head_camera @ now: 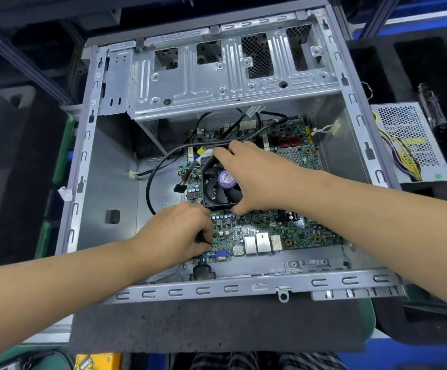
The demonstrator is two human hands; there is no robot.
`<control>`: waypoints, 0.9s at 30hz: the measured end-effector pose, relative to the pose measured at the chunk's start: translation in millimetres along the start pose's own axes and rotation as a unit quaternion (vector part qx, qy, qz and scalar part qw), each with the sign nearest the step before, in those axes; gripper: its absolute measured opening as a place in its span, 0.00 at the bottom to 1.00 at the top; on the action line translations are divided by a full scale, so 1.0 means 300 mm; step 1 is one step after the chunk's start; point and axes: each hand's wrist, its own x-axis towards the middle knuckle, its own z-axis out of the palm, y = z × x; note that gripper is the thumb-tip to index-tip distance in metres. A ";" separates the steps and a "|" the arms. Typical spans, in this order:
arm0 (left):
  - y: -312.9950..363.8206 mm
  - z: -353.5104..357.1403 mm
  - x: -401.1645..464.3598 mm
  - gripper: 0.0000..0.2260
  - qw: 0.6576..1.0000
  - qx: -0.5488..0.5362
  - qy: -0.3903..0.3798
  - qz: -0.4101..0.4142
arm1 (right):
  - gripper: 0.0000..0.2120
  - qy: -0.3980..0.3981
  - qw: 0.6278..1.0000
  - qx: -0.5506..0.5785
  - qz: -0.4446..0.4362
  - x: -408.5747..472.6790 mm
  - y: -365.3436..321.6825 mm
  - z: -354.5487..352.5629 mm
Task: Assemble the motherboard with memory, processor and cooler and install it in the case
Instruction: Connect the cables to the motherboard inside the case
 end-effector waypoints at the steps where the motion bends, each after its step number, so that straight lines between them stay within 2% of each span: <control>1: -0.001 0.001 0.001 0.02 1.000 0.004 -0.002 0.001 | 0.50 0.000 1.000 0.000 0.001 0.000 0.000 0.001; 12: -0.005 0.013 0.006 0.03 1.000 0.028 0.009 -0.006 | 0.51 -0.004 1.000 0.001 0.003 -0.003 -0.003 -0.002; 22: -0.008 0.008 0.010 0.03 0.991 -0.115 -0.004 -0.061 | 0.51 0.005 1.000 0.004 0.002 -0.002 0.000 0.002; 27: -0.006 0.010 0.010 0.02 0.993 -0.106 -0.005 -0.059 | 0.52 0.007 1.000 0.001 0.001 0.000 0.000 0.004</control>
